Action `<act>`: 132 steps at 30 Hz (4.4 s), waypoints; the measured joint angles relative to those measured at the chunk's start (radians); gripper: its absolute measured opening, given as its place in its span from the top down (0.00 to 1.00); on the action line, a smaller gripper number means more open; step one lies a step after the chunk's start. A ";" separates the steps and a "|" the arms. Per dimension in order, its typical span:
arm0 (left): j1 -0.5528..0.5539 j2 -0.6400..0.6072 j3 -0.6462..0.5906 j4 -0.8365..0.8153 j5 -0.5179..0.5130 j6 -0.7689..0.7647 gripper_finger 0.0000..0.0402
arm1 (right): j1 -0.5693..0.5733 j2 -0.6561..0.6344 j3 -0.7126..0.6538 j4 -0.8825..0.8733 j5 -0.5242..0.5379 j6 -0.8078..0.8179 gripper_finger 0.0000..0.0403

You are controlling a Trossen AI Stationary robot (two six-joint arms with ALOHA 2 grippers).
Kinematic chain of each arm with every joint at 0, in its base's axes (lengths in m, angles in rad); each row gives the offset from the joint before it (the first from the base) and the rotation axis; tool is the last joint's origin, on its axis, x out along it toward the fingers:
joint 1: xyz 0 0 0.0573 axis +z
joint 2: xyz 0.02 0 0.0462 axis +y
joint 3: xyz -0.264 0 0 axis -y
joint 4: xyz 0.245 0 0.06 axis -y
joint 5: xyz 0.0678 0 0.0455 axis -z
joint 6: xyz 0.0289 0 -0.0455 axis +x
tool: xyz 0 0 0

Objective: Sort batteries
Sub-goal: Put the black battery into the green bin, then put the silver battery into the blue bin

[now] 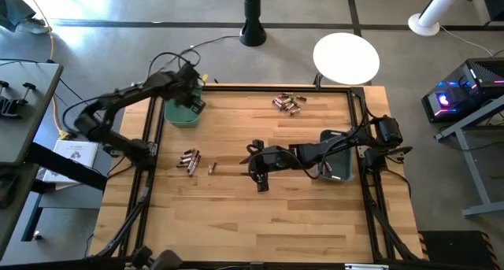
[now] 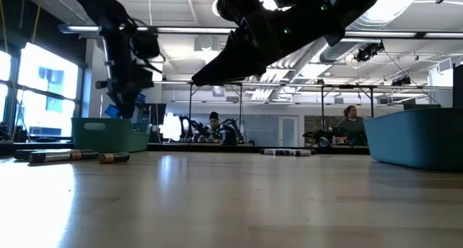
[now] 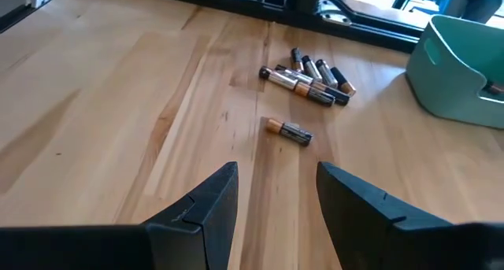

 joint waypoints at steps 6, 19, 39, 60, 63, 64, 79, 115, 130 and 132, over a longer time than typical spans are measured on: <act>0.040 0.143 0.000 0.015 0.050 0.060 0.87 | 0.001 -0.001 0.000 0.000 -0.001 0.000 0.58; 0.089 0.247 0.000 0.046 0.038 0.083 0.87 | 0.001 -0.001 0.000 0.001 -0.002 0.001 0.58; 0.093 0.250 0.125 -0.096 0.026 0.092 0.62 | 0.001 -0.060 0.000 -0.136 0.113 0.017 0.58; -0.361 -0.018 0.036 0.541 0.096 0.116 0.62 | 0.011 -0.439 -0.373 -0.206 0.441 0.230 0.58; -0.449 -0.016 -0.032 0.672 0.095 0.104 0.62 | -0.024 -0.436 -0.464 -0.064 0.432 0.256 0.58; -0.477 -0.015 -0.053 0.712 0.095 0.093 0.62 | -0.039 -0.436 -0.469 -0.062 0.433 0.234 0.58; -0.754 -0.014 -0.293 1.154 -0.060 -0.098 0.62 | -0.611 -0.294 -0.120 -0.665 0.004 -0.071 0.58; -0.843 -0.015 -0.298 1.155 -0.145 -0.138 0.62 | -0.767 -0.053 -0.090 -0.728 -0.062 -0.607 0.92; -0.874 -0.014 -0.298 1.139 -0.174 -0.129 0.62 | -0.651 -0.245 -0.109 -0.652 -0.427 -0.364 0.96; -0.877 -0.014 -0.298 1.132 -0.182 -0.117 0.62 | -0.612 -0.328 -0.140 -0.637 -0.429 -0.335 0.96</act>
